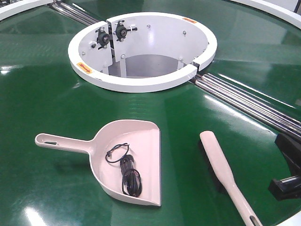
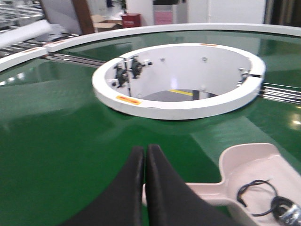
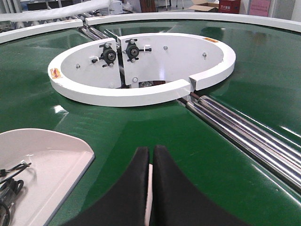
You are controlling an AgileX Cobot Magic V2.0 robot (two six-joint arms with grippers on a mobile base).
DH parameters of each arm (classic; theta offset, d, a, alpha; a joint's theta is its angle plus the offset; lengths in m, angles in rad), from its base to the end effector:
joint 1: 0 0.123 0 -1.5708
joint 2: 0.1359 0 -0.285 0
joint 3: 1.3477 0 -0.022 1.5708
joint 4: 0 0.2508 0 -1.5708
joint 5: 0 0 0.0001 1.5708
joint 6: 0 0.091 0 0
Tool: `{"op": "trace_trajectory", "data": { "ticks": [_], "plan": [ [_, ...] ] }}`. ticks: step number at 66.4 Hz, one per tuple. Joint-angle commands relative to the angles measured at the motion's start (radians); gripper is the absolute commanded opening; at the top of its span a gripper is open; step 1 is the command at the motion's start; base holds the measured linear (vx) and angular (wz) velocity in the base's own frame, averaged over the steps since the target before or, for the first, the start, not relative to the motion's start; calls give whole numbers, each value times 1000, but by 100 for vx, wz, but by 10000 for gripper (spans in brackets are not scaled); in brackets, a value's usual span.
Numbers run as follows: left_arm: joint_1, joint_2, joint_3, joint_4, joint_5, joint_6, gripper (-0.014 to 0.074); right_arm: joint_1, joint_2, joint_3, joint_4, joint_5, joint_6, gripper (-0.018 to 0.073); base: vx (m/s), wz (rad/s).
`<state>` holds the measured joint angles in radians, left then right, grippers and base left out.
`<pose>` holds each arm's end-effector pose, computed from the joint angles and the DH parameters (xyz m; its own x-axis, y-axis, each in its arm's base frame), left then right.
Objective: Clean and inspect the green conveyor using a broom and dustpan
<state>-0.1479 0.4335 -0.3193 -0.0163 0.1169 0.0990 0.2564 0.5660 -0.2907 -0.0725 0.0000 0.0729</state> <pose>0.1002 -0.0151 0.2787 -0.1290 0.1028 -0.9863 0.1604 0.9837 0.0816 0.1182 0.0310 0.2646 -0.1810 -0.0470 -0.9824 -0.2535 0.9673 0.0004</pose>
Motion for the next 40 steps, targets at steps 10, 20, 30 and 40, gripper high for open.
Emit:
{"op": "trace_trajectory", "data": {
  "ticks": [10, 20, 30, 40],
  "plan": [
    [130, -231, 162, -2, -74, -33, -23, -1, 0, -28, -10, -75, 1, -8, 0, 0],
    [176, -403, 304, 0, -77, -33, -23, -1, 0, -28, -10, -75, 1, -8, 0, 0],
    [181, -460, 370, 10, -59, -33, -23, -1, 1, -28, -10, -73, 1, -8, 0, 0],
    [181, -462, 373, 7, -62, -33, -23, -1, 1, -28, -10, -72, 1, -8, 0, 0]
  ]
}}
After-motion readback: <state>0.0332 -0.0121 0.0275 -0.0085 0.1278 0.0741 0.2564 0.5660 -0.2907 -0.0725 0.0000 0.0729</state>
